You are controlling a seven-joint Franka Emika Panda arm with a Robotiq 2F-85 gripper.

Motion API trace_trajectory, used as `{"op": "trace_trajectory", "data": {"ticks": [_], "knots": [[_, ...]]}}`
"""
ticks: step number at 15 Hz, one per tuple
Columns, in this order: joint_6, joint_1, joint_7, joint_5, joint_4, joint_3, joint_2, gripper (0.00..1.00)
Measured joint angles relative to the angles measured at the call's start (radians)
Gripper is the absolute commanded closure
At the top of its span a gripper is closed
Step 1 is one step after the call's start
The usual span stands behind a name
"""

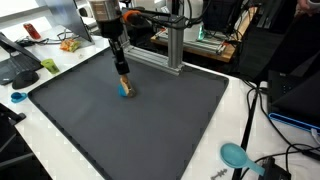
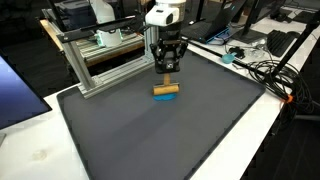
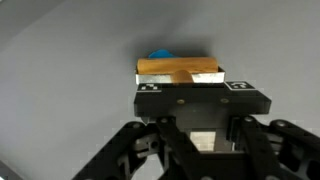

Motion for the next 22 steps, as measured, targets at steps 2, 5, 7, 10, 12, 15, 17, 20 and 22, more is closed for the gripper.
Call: {"op": "trace_trajectory", "data": {"ticks": [2, 5, 7, 10, 12, 15, 17, 20, 22], "knots": [[0.011, 0.0, 0.002, -0.003, 0.0, -0.001, 0.002, 0.77], [0.034, 0.0, 0.004, -0.006, 0.0, -0.003, 0.005, 0.77], [0.05, 0.0, 0.005, -0.007, 0.0, -0.005, 0.008, 0.77], [0.059, 0.0, 0.005, -0.007, 0.001, -0.006, 0.011, 0.77], [0.06, 0.001, 0.005, -0.008, 0.001, -0.006, 0.011, 0.77], [0.064, 0.001, 0.009, -0.008, 0.001, -0.007, 0.012, 0.77], [0.071, 0.001, 0.014, -0.008, 0.001, -0.008, 0.013, 0.77], [0.09, 0.003, 0.023, -0.016, 0.001, -0.012, 0.016, 0.77], [0.114, 0.005, 0.032, -0.028, 0.001, -0.016, 0.021, 0.77]]}}
